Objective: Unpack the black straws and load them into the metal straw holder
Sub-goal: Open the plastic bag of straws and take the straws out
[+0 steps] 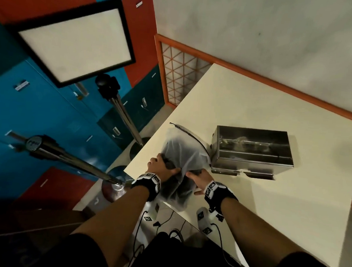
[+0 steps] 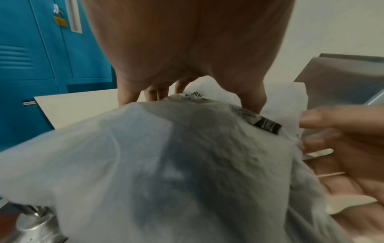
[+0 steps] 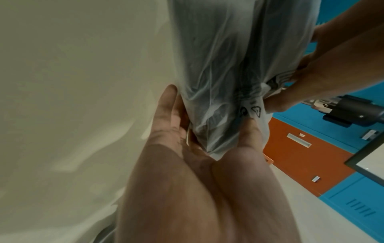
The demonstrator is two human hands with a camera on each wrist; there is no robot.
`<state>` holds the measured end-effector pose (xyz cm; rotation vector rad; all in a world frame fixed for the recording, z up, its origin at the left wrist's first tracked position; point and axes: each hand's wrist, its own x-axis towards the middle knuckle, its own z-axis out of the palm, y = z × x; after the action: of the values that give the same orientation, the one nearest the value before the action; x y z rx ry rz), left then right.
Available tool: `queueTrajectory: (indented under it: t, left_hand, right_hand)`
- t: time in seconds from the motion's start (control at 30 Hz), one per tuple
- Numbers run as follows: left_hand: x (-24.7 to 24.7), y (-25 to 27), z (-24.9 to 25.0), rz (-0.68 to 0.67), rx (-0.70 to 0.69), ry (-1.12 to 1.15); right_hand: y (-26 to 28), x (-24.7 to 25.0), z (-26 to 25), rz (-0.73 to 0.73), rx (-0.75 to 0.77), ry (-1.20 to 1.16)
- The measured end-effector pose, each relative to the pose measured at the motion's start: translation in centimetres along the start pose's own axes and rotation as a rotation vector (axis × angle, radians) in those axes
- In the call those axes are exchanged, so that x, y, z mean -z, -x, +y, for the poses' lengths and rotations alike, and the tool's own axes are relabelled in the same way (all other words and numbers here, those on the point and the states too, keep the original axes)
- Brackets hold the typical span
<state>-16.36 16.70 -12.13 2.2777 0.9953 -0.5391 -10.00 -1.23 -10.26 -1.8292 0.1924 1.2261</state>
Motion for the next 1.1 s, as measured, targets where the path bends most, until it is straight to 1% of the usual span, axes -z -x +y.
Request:
queueTrajectory:
  t: [0.2,0.3,0.37,0.43,0.53,0.57,0.67,0.77,0.87,0.93,1.0,1.1]
  left_hand:
    - [0.2,0.0,0.1,-0.011,-0.013,0.059]
    - [0.4,0.1,-0.1,-0.027,0.001,0.152]
    - [0.3,0.3,-0.5,-0.050,0.021,0.237]
    - [0.0,0.5,-1.2,-0.079,0.008,0.333]
    - [-3.3,-2.5,-4.9,-0.112,-0.047,0.454]
    - [-3.4,-2.3,-5.3,-0.117,-0.069,0.481]
    - [0.5,3.3,-2.5,-0.104,-0.155,0.549]
    - [1.6,5.6,-2.2,-0.152,-0.243,0.604]
    - [1.7,6.5,-2.6,-0.149,-0.283,0.639]
    - [1.8,6.8,-2.4,-0.139,-0.307,0.635]
    - [2.0,7.3,-1.7,-0.115,-0.340,0.595]
    - [1.8,7.8,-0.6,-0.076,-0.426,0.544]
  right_hand:
    - [-1.0,-0.7,-0.2,0.006,-0.001,0.048]
    - [-3.8,-0.8,1.3,0.055,0.033,0.118]
    - [-3.4,-1.0,0.9,0.074,0.100,0.142]
    - [-1.7,-1.4,-0.3,0.081,0.184,0.062]
    - [-0.9,-1.2,-0.7,0.023,0.237,-0.020]
    - [-0.9,-1.1,-0.6,-0.001,0.244,-0.020]
    - [-0.7,-0.6,-0.6,-0.032,0.277,0.015]
    - [-0.5,-0.3,-0.8,-0.039,0.337,0.104]
    - [1.2,0.4,-1.7,-0.041,0.342,0.194]
    - [2.1,1.2,-2.0,-0.029,0.381,0.224]
    - [2.9,2.2,-1.9,-0.022,0.465,0.264]
    - [4.2,3.8,-1.5,0.007,0.585,0.308]
